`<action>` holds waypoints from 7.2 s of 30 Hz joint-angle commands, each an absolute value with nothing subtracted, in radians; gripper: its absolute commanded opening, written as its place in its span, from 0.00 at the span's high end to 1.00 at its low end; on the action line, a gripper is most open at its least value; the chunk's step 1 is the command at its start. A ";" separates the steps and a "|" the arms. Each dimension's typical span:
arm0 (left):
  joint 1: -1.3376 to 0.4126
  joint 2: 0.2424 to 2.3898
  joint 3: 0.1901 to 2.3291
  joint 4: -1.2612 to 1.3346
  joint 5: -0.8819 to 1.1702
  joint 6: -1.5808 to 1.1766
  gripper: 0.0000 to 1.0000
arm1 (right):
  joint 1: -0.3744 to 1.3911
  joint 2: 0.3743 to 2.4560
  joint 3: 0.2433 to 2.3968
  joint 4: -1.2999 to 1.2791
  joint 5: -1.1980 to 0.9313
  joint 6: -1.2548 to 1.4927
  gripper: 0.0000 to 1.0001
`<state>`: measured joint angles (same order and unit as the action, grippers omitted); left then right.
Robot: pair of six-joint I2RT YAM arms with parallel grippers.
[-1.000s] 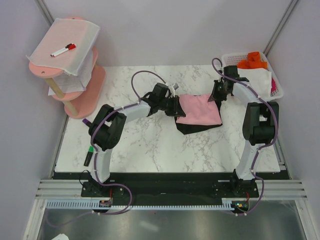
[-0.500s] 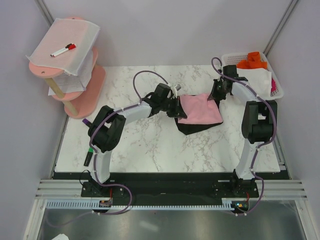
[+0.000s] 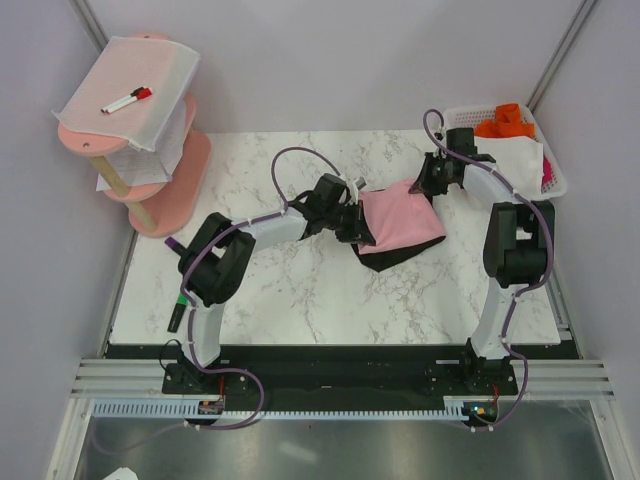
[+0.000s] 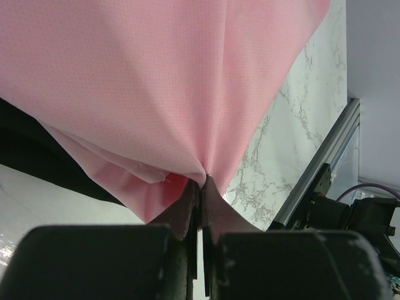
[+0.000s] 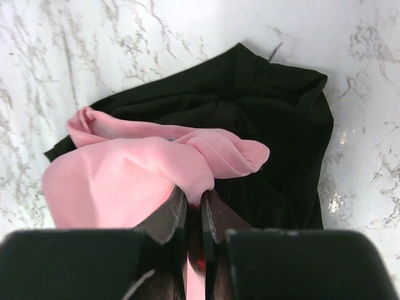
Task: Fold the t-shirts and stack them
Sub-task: Put the neatly folded tshirt into the corner of the board with the right arm
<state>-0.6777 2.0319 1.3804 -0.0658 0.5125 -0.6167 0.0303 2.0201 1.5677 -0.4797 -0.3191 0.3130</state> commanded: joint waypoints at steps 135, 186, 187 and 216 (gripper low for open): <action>-0.707 2.025 1.347 0.244 0.614 -0.609 0.98 | 0.005 1.773 0.793 0.764 -0.724 0.856 1.00; -0.462 1.842 1.158 0.164 0.568 -0.545 0.98 | 0.044 1.985 1.198 0.501 -0.612 0.703 1.00; -0.462 1.838 1.158 0.160 0.560 -0.538 0.98 | 0.082 1.970 1.224 0.398 -0.597 0.636 1.00; -0.399 1.709 1.189 -0.321 0.005 -0.431 0.02 | 0.380 2.350 1.882 -0.546 -0.018 0.235 1.00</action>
<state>-0.4007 1.7401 1.1725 -0.3130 0.0273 -0.4625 0.3779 2.3539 1.8820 -0.4335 -0.1219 0.2840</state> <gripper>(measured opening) 0.978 0.005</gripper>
